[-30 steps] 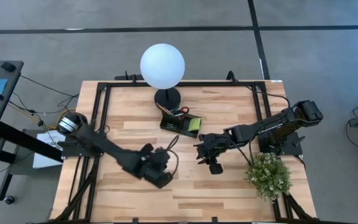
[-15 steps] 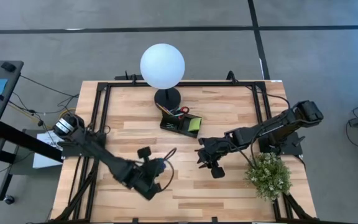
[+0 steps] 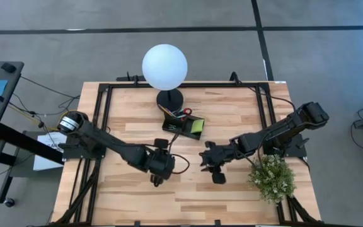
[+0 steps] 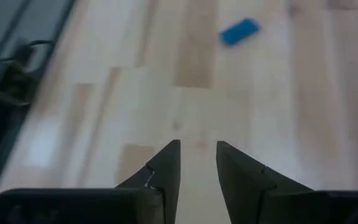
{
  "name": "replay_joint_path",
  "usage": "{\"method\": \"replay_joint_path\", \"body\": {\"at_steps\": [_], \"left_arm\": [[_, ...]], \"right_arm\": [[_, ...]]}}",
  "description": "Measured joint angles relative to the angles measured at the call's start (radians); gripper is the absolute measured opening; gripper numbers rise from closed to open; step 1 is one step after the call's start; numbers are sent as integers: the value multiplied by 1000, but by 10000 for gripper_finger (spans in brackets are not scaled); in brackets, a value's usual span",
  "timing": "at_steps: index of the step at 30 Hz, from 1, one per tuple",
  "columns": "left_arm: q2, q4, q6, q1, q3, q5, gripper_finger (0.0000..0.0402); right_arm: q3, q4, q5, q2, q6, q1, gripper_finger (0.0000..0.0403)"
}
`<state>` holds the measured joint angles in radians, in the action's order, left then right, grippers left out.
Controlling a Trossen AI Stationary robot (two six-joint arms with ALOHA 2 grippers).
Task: Pick and place office supplies into organizer
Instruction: Put the eraser into the desk organizer
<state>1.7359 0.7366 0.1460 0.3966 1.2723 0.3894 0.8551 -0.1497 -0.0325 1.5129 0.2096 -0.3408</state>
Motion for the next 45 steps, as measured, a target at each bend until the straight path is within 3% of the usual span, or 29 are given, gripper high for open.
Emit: {"method": "replay_joint_path", "body": {"at_steps": [5, 15, 23, 32, 39, 45], "left_arm": [[0, 1, -63, -20, -43, -162, 164], [1, -196, -293, -36, -137, -185, 153], [0, -328, -356, -136, -253, -393, 150], [0, -481, -470, -185, -380, -505, 150], [-9, -768, -536, -218, -546, -556, 150], [-3, -1130, -534, -280, -728, -707, 150]], "right_arm": [[-2, -21, 58, 0, 22, 1, 97], [-2, -18, 57, 0, 28, -20, 97], [-2, -22, 56, 1, 27, -70, 97], [-1, -22, 54, 1, 27, -110, 97], [0, -17, 54, 1, 27, -117, 97], [0, 22, 54, 1, 27, -115, 97]]}}
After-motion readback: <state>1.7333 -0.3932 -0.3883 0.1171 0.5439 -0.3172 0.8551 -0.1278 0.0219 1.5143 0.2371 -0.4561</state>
